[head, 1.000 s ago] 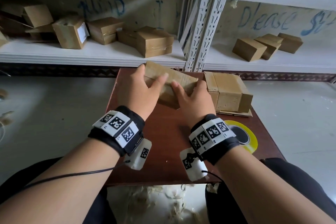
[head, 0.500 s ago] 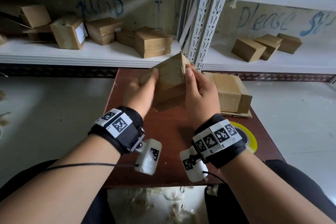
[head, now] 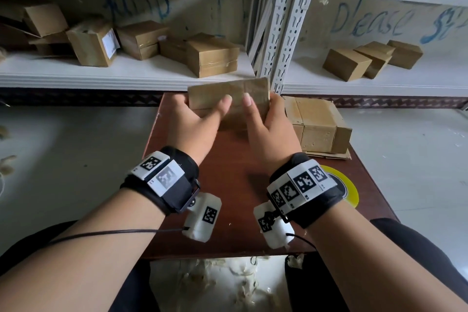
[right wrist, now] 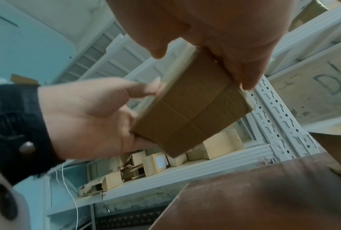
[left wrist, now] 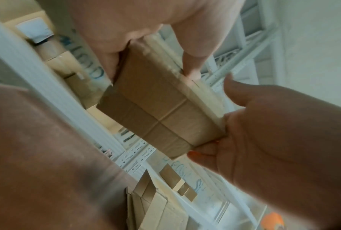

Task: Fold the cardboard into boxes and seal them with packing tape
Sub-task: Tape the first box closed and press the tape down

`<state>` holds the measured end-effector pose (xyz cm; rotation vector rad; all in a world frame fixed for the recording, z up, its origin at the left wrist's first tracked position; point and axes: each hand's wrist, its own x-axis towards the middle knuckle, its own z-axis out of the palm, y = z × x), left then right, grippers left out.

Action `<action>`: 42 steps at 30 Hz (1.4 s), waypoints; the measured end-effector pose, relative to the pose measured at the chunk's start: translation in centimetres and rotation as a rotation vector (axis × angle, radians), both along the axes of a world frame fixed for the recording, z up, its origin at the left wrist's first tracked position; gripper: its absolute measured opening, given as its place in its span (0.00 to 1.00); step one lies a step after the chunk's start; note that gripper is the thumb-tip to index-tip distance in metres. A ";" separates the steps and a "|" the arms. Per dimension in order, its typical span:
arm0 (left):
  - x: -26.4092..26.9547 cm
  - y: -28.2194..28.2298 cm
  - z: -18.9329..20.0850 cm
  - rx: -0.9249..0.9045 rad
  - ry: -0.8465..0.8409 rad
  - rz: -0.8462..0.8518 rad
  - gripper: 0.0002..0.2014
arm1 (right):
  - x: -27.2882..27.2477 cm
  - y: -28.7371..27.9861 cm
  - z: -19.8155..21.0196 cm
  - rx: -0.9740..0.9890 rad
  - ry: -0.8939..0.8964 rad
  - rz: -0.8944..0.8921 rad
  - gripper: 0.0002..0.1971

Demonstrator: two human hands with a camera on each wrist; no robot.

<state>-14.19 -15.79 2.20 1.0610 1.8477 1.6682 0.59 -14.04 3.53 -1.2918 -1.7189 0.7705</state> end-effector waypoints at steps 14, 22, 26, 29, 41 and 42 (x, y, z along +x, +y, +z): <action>-2.1 -0.1 0.3 0.313 0.183 0.117 0.20 | -0.1 1.1 0.4 0.161 -0.254 -0.086 0.23; -1.4 -0.9 0.4 0.260 0.311 0.012 0.19 | -0.2 1.2 -1.2 -0.046 -0.241 -0.115 0.40; 0.1 -1.5 0.6 0.323 0.337 -0.010 0.30 | 0.1 1.9 -0.1 -0.049 -0.179 -0.143 0.39; -0.8 -1.2 1.4 0.336 0.243 0.076 0.32 | -0.2 1.9 0.5 0.072 -0.217 -0.087 0.29; -2.4 -0.7 1.7 0.365 0.344 0.080 0.22 | -1.1 -0.7 0.3 -0.070 -0.174 -0.108 0.41; -2.1 -0.8 1.6 0.382 0.361 0.075 0.21 | -0.9 -0.7 0.5 -0.077 -0.159 -0.122 0.43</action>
